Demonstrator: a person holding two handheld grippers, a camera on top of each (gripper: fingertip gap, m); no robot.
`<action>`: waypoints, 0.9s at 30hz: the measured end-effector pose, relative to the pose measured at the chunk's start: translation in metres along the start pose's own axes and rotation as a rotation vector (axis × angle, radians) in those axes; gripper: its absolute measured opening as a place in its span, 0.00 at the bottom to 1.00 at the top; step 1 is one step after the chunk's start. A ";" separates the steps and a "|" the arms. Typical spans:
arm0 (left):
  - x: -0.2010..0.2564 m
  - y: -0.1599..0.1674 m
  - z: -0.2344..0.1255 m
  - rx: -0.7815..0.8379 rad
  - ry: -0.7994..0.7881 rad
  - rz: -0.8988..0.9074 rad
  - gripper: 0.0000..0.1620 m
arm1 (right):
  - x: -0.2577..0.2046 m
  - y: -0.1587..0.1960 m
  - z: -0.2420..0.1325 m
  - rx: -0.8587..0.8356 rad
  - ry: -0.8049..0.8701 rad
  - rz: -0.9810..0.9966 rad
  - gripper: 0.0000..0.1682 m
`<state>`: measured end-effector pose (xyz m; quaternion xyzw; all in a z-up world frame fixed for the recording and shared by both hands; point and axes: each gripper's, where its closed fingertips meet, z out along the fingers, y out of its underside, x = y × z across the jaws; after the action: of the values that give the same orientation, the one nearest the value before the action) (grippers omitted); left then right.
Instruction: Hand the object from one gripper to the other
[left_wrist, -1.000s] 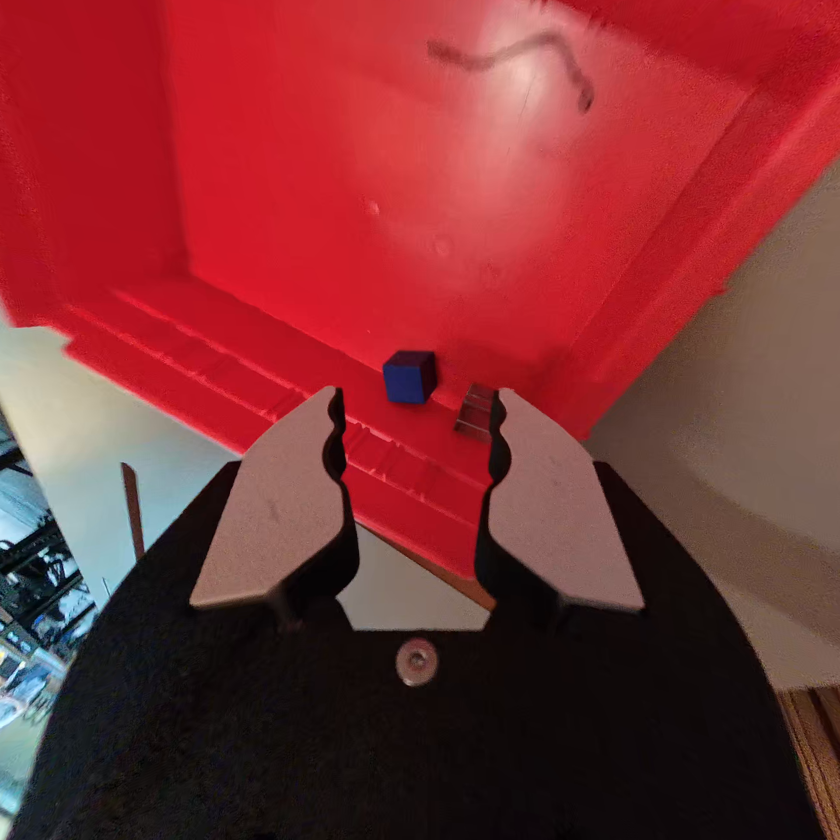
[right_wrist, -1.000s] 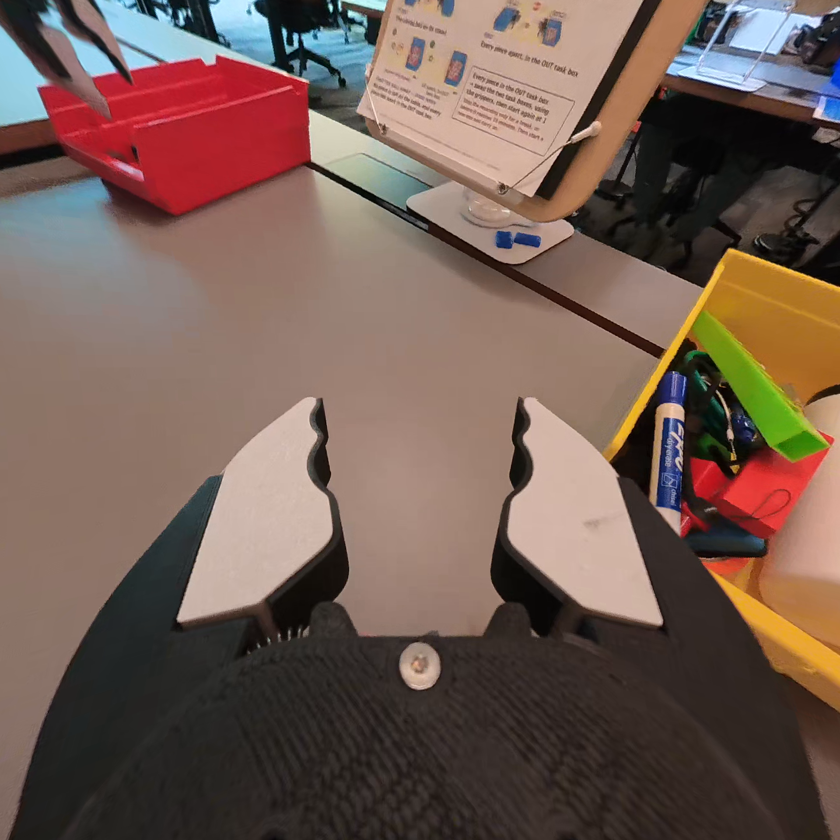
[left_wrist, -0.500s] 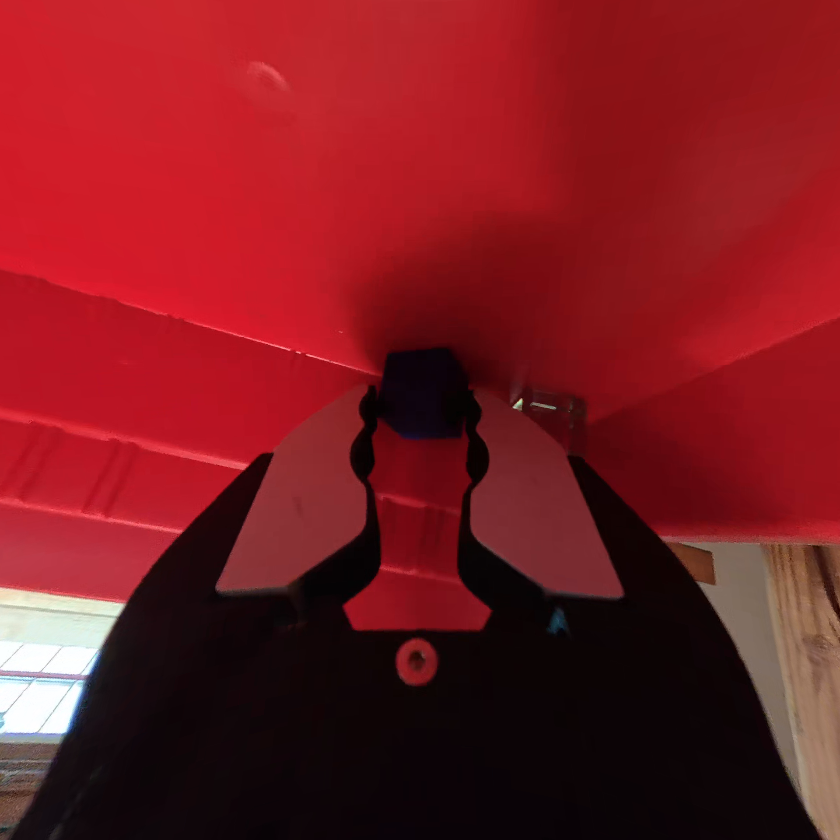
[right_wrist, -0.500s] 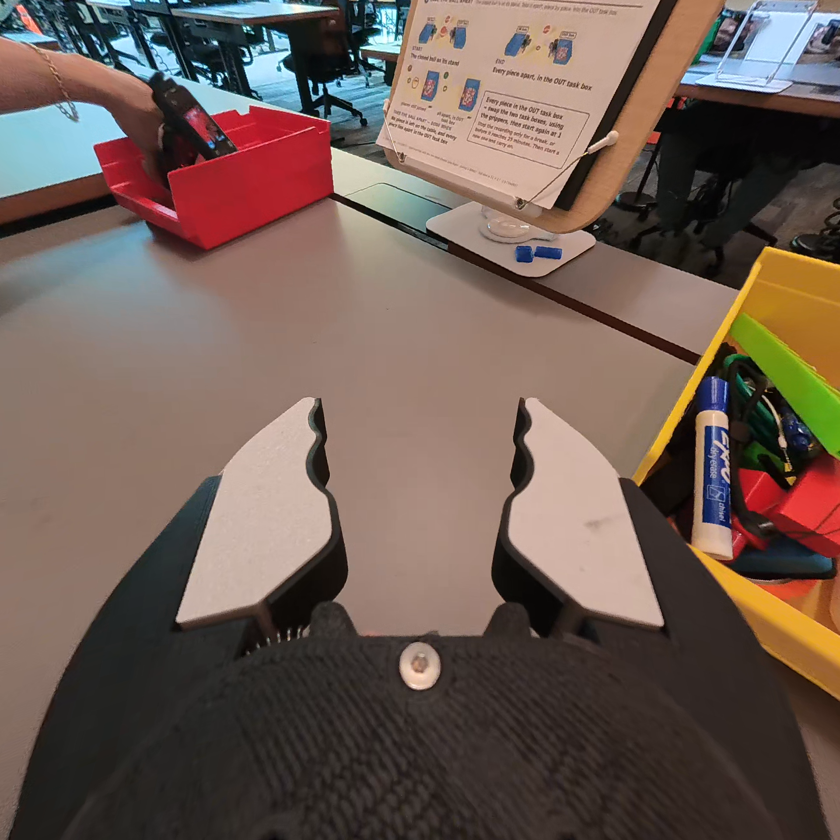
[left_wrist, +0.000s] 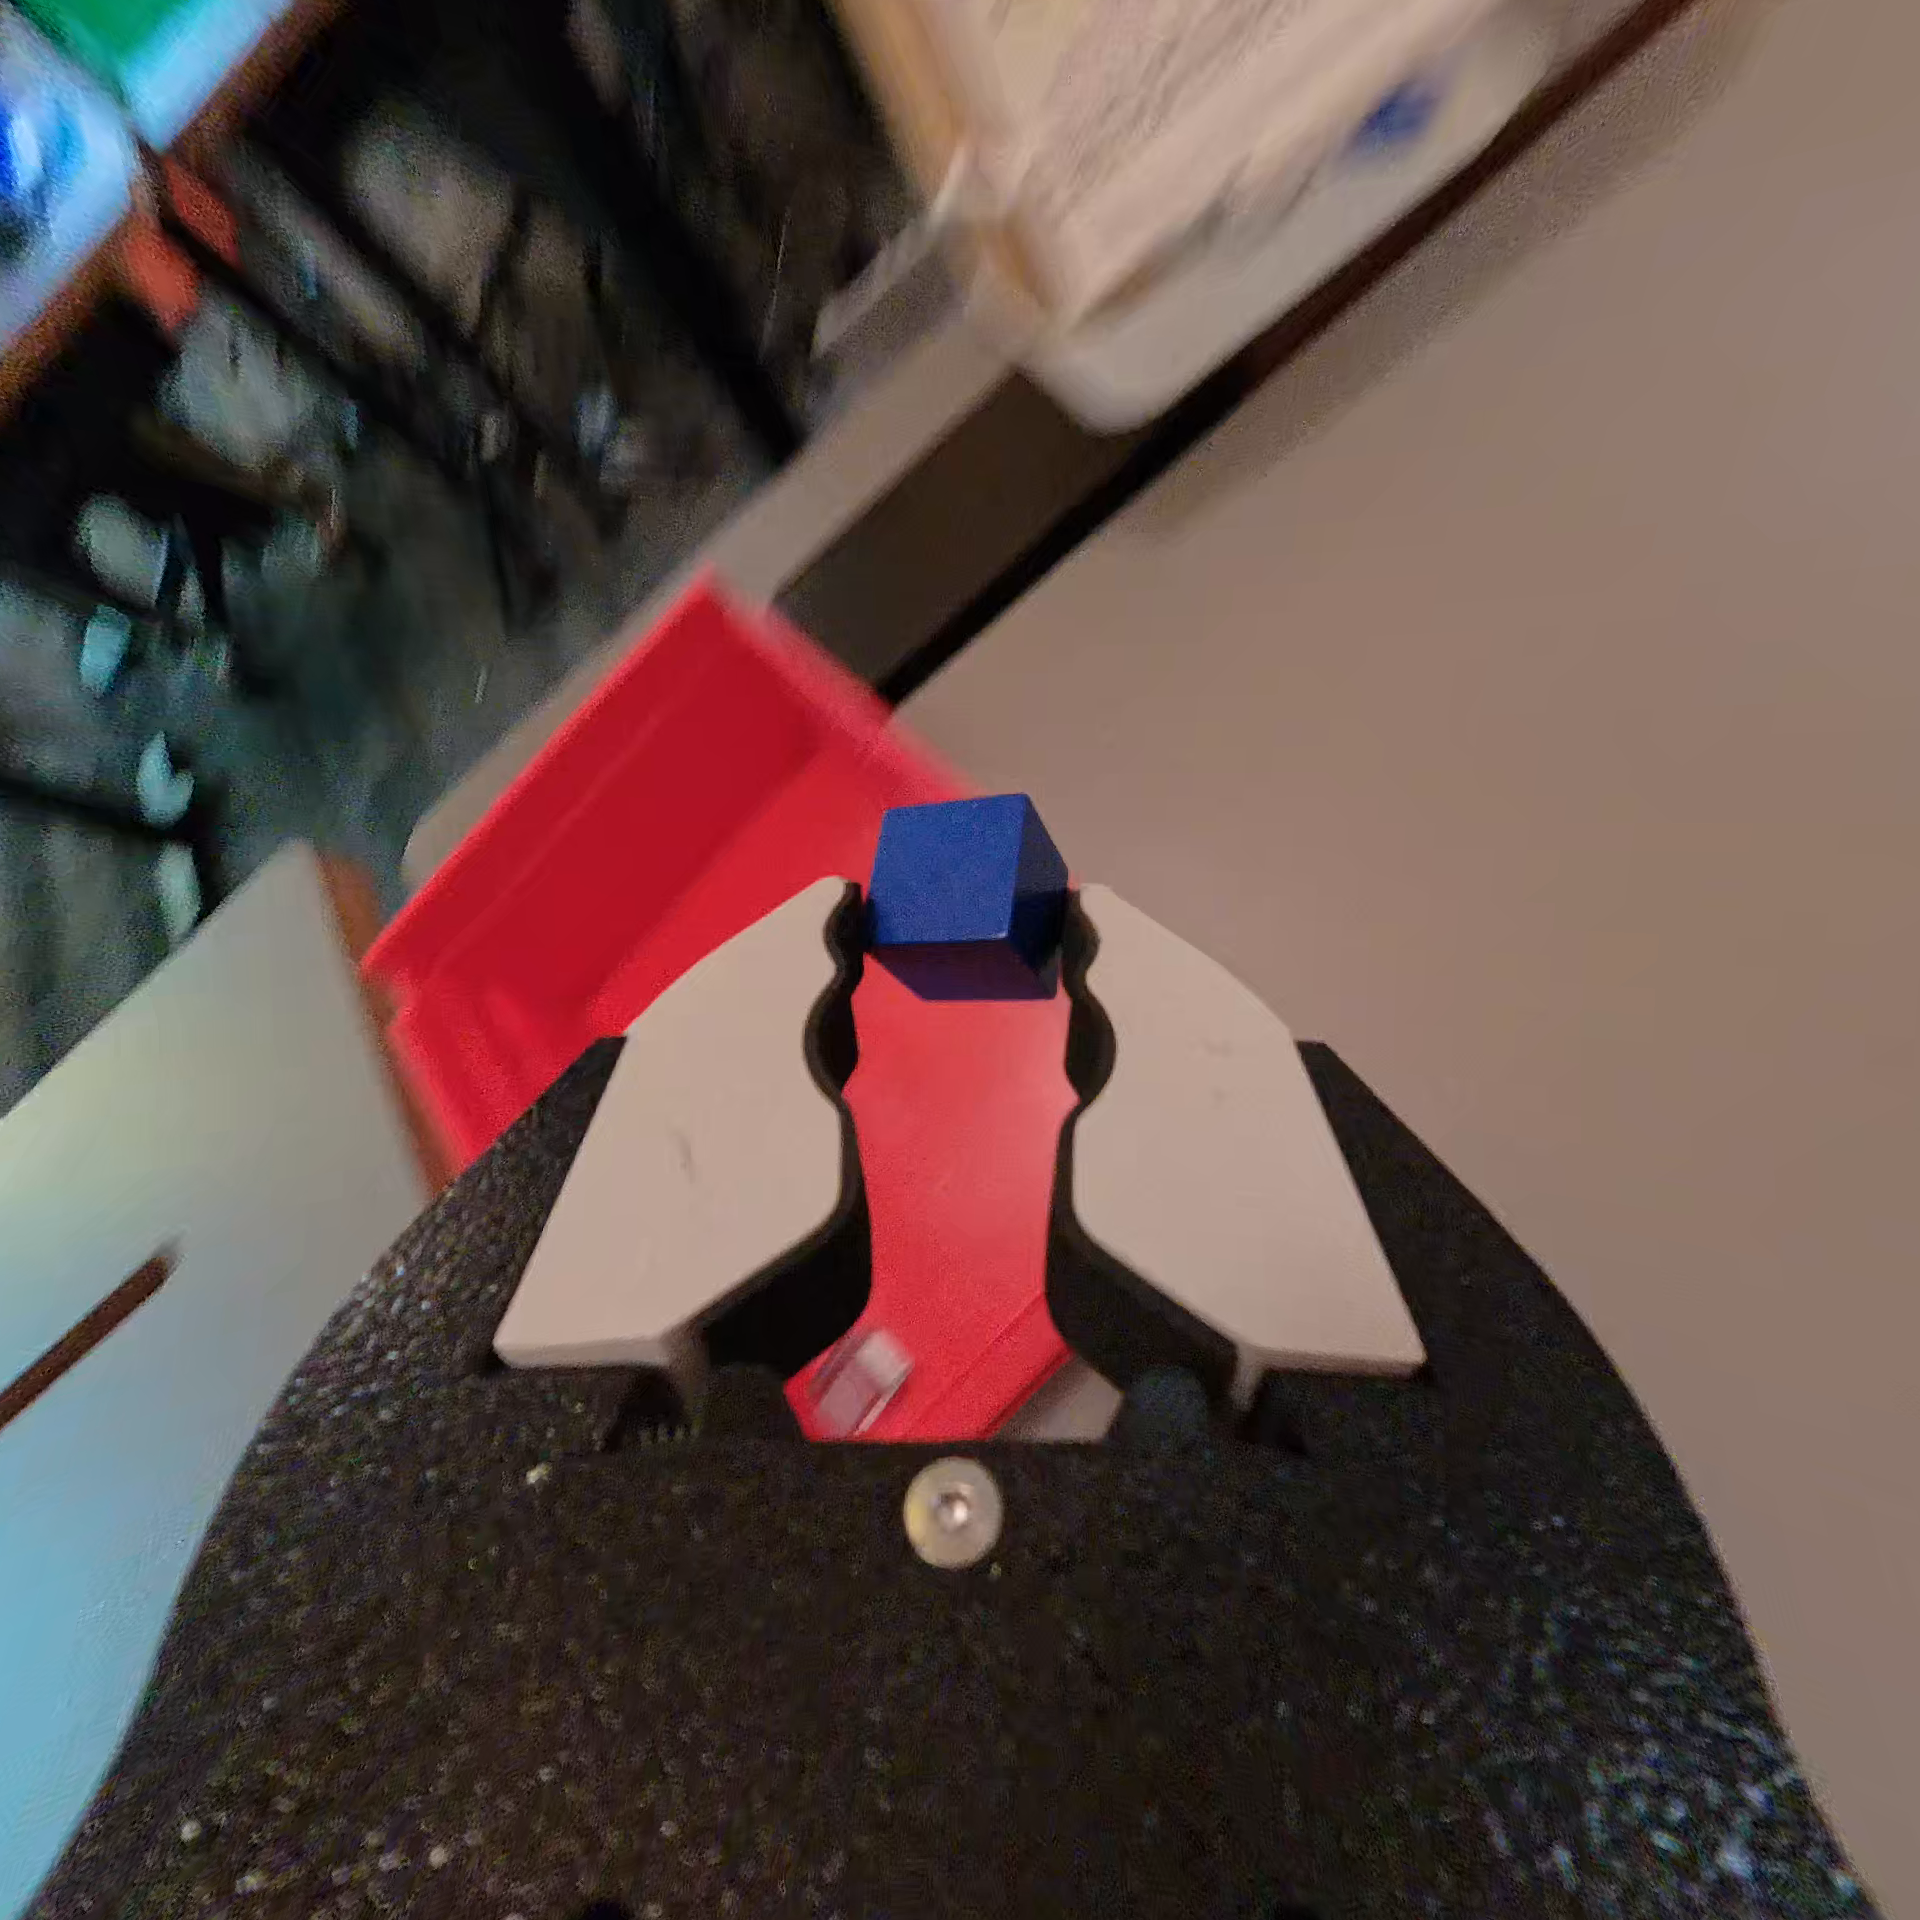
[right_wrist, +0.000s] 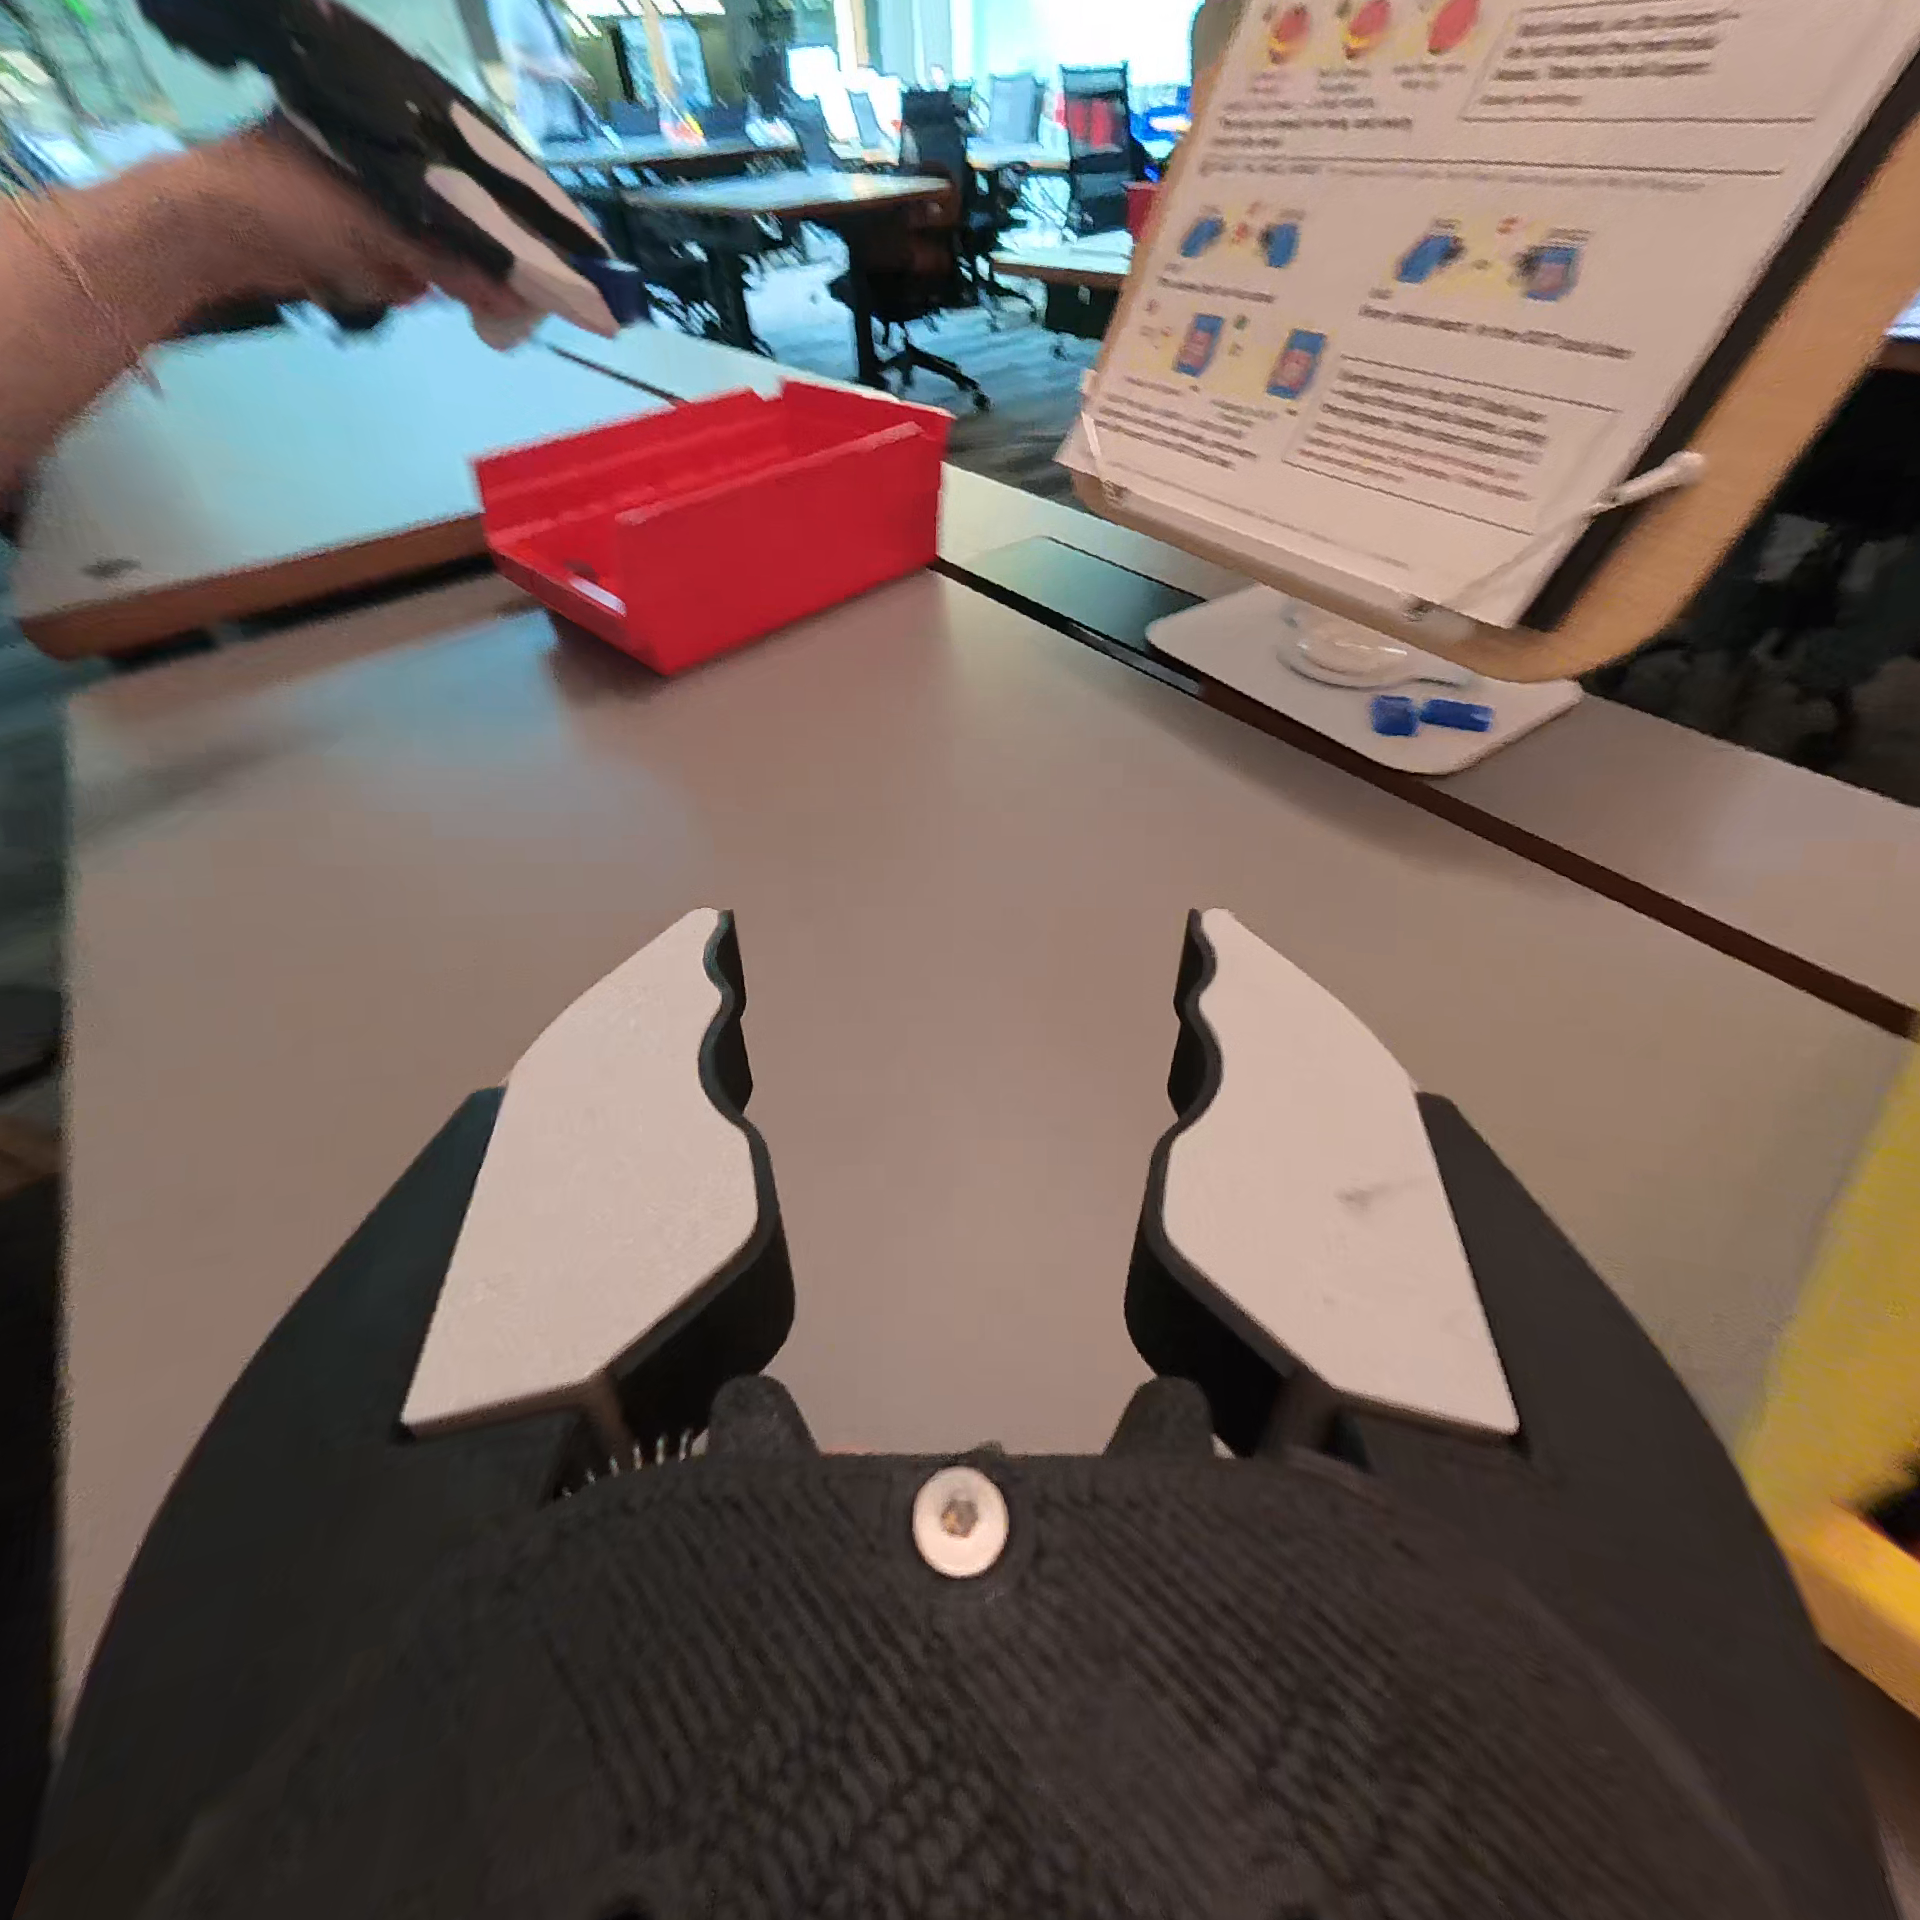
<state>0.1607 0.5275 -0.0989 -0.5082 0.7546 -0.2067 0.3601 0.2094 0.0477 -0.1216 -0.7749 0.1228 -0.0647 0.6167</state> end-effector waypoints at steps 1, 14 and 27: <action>0.024 -0.020 -0.014 0.123 0.040 -0.006 0.22 | -0.010 -0.005 0.007 0.027 -0.042 0.033 0.48; 0.317 -0.094 -0.086 0.780 0.128 0.520 0.22 | -0.159 -0.031 0.078 0.096 -0.532 0.537 0.45; 0.377 -0.085 -0.088 0.654 -0.060 0.842 0.22 | -0.189 -0.020 0.054 0.068 -0.558 0.499 0.19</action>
<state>0.0626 0.1439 -0.1089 -0.0280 0.7787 -0.2541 0.5729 0.0437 0.1538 -0.1050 -0.6881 0.1328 0.2970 0.6486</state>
